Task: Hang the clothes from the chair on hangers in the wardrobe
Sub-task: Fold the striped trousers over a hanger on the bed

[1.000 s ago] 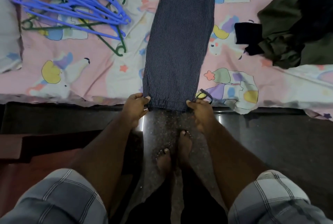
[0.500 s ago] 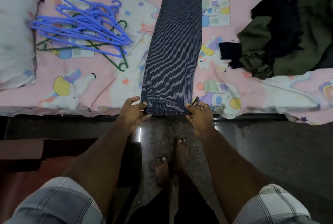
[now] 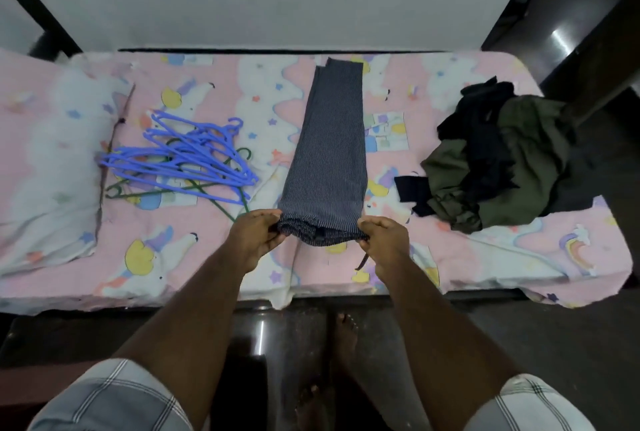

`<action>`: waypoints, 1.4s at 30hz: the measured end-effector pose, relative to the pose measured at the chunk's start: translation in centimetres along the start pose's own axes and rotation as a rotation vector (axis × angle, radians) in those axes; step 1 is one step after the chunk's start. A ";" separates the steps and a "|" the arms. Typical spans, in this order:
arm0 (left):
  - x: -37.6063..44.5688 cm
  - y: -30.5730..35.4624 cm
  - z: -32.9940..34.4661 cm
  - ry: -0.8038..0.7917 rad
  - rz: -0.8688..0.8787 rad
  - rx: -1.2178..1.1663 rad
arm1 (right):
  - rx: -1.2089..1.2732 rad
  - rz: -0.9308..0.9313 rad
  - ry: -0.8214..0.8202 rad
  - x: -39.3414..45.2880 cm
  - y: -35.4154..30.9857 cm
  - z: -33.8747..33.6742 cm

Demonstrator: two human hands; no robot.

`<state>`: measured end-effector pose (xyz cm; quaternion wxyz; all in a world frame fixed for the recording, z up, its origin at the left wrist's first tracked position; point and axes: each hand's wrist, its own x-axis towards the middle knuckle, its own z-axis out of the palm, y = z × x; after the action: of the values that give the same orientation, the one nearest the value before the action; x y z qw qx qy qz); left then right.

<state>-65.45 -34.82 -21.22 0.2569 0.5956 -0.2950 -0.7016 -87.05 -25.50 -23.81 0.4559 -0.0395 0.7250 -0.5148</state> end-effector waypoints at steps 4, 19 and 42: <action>1.6 3.9 1.9 0.009 -0.029 -0.076 | 0.047 0.029 -0.019 2.0 -3.9 1.0; 18.7 16.2 12.5 0.057 -0.066 -0.172 | 0.059 0.088 -0.020 21.2 -16.5 5.9; 45.6 28.6 22.3 0.024 -0.003 -0.162 | 0.060 0.002 -0.059 48.0 -29.6 15.4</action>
<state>-94.44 -84.71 -29.28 0.3068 0.5814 -0.2333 -0.7165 -116.36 -75.56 -31.26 0.4786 -0.0404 0.6955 -0.5345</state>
